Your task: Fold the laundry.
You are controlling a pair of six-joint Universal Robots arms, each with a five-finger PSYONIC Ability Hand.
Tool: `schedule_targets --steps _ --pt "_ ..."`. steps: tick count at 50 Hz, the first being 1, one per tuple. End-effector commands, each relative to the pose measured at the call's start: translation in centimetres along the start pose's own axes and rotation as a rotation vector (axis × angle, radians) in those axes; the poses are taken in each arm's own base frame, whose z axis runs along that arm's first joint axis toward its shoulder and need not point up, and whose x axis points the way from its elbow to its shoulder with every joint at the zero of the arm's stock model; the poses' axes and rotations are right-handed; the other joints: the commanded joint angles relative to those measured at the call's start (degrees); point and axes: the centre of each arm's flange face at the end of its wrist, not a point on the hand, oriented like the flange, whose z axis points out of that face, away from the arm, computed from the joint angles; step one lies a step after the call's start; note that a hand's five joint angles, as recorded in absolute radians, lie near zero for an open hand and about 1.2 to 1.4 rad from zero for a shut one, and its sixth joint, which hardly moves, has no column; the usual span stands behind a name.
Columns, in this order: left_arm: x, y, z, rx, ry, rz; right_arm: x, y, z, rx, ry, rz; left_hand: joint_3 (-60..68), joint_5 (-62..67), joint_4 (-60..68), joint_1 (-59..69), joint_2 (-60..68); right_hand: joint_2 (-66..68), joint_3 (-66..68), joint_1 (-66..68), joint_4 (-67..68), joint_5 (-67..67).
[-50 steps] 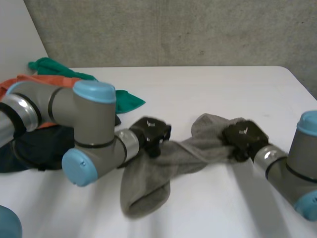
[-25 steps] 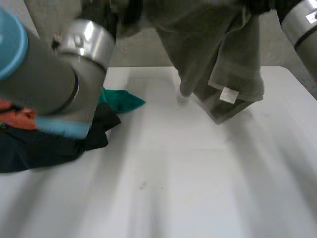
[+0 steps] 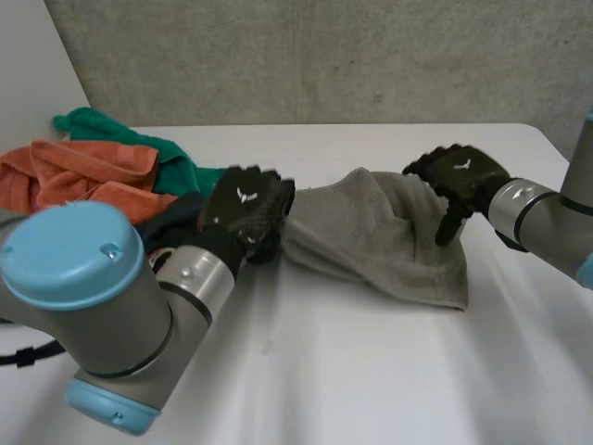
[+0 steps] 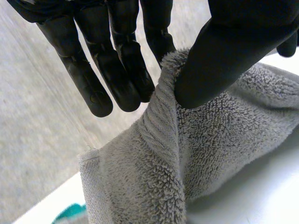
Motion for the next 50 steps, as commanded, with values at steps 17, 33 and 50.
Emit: schedule_targets --steps 17,33,50 --pt "0.2 -8.1 -0.1 0.224 0.003 -0.01 -1.8 7.7 -8.2 -0.173 0.194 0.604 11.7 13.1 11.2 14.5 11.3 0.6 0.7 -0.2 0.4 0.8" --pt "0.4 -9.2 -0.2 0.241 0.009 -0.013 -3.6 9.2 -0.9 -0.122 0.263 0.618 11.7 13.1 11.2 14.5 11.3 64.6 64.6 63.8 64.3 64.8" --pt "-7.8 -11.5 -3.0 0.138 -0.202 0.014 4.5 -6.4 -10.8 -0.033 0.322 -0.261 11.7 13.1 11.2 14.5 11.3 67.1 67.2 66.4 66.9 67.4"
